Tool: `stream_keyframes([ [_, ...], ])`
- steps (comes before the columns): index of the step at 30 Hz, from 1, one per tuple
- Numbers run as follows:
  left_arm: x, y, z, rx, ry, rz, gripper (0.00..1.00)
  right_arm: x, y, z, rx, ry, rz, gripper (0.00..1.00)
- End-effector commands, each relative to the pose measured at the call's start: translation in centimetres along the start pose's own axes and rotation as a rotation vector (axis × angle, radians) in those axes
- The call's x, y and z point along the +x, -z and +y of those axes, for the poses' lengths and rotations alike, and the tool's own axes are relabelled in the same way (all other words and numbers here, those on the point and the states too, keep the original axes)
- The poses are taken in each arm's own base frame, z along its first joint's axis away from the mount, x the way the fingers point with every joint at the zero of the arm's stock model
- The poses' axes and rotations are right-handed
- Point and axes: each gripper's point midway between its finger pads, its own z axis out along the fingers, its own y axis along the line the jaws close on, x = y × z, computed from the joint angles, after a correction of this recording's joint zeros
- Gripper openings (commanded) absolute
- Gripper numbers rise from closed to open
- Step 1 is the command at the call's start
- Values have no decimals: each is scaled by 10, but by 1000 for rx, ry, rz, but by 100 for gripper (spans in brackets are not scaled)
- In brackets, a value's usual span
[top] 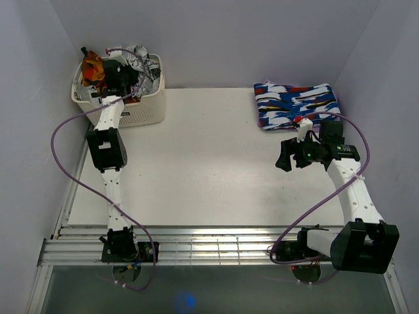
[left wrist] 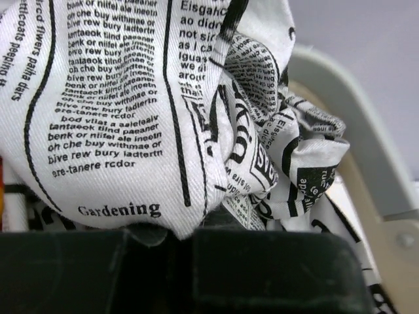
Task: Fold and stack the trousers
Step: Grab the trousers from the pile, then move the trousers to the center of the board
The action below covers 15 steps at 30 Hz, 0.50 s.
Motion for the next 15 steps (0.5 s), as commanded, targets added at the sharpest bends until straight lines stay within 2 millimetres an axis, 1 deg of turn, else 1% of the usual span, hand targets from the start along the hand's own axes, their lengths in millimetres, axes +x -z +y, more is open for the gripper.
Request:
stream_keyframes([
  [1, -312, 154, -85, 96, -133, -734, 0, -19, 13, 8, -1, 49, -81, 90],
  [2, -324, 167, -89, 97, -151, -762, 0, -19, 16, 10, 5, 56, -93, 90],
  [4, -341, 188, -97, 105, -161, -809, 0, -19, 20, 12, 12, 64, -107, 90],
  [5, -358, 210, -106, 112, -171, -849, 0, -19, 23, 13, 18, 71, -117, 90],
  [7, -373, 232, -114, 121, -177, -887, 0, -20, 26, 15, 22, 80, -130, 90],
  [8, -388, 253, -122, 128, -187, -924, 0, -21, 29, 17, 25, 87, -141, 90],
  [10, -402, 276, -130, 137, -194, -966, 0, -20, 30, 18, 27, 92, -147, 90],
  [11, -412, 295, -138, 149, -204, -999, 0, -20, 32, 19, 27, 93, -151, 90],
  [14, -428, 328, -152, 178, -217, -1053, 0, -22, 34, 21, 26, 99, -165, 90],
  [15, -436, 347, -160, 197, -229, -1078, 0, -23, 35, 21, 26, 101, -169, 90],
])
